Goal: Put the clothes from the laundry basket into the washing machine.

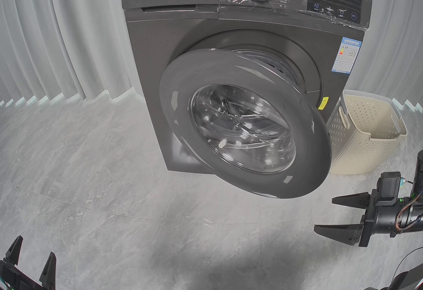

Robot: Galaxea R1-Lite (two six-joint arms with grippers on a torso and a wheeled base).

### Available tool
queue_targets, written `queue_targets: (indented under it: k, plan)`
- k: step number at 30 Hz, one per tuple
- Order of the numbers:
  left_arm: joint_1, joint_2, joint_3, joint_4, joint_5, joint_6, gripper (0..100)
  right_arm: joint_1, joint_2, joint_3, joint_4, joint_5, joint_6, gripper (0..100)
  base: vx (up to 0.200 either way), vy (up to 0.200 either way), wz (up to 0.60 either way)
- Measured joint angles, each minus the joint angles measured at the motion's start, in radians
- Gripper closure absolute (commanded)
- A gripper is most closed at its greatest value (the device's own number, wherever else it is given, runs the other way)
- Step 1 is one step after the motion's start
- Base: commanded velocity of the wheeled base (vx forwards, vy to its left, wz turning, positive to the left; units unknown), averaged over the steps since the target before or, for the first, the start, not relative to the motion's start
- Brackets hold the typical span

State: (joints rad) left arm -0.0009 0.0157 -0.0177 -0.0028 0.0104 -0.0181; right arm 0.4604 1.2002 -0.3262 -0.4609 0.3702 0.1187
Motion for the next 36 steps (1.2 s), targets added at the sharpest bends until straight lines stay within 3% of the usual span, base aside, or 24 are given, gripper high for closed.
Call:
queue_targets:
  k: [4, 13, 21, 25, 36]
  plan:
    - [0.001, 0.0, 0.0, 0.0, -0.001, 0.0, 0, 0.007, 0.018, -0.013, -0.026, -0.003, 0.003, 0, 0.2, 0.0, 0.0]
    - [0.001, 0.0, 0.0, 0.0, -0.001, -0.003, 0, -0.02, 0.11, -0.021, -0.163, -0.018, 0.008, 0, 0.0, 0.0, 0.0]
    - [0.0, 0.0, 0.0, 0.0, -0.001, -0.002, 0, -0.061, 0.179, -0.029, -0.311, -0.125, 0.008, 0, 0.0, 0.0, 0.0]
    - [0.001, 0.0, 0.0, 0.0, -0.001, -0.002, 0, -0.081, 0.199, -0.036, -0.369, -0.153, 0.011, 0, 0.0, 0.0, 0.0]
    - [0.001, 0.0, 0.0, -0.001, -0.001, -0.001, 0, -0.086, 0.253, 0.03, -0.518, -0.208, 0.023, 0, 0.0, -0.2, 0.0]
